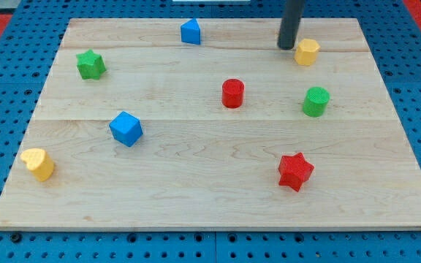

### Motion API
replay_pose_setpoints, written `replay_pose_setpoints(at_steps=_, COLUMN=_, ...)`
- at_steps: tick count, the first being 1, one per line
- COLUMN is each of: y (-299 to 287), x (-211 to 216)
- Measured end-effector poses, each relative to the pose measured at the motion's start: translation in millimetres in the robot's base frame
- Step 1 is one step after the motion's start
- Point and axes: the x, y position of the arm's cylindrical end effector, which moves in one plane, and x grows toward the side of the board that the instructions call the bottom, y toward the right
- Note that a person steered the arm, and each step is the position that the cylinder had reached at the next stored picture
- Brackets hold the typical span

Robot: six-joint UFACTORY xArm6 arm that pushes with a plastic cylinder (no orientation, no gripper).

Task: Place the green circle below the yellow hexagon

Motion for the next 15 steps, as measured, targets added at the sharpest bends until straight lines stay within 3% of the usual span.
replay_pose_setpoints(at_steps=2, y=-52, x=99)
replay_pose_setpoints(at_steps=3, y=-19, x=153)
replay_pose_setpoints(at_steps=4, y=45, x=161)
replay_pose_setpoints(at_steps=6, y=90, x=128)
replay_pose_setpoints(at_steps=7, y=95, x=132)
replay_pose_setpoints(at_steps=8, y=86, x=103)
replay_pose_setpoints(at_steps=10, y=97, x=85)
replay_pose_setpoints(at_steps=12, y=82, x=86)
replay_pose_setpoints(at_steps=13, y=79, x=136)
replay_pose_setpoints(at_steps=14, y=19, x=161)
replay_pose_setpoints(at_steps=15, y=-66, x=154)
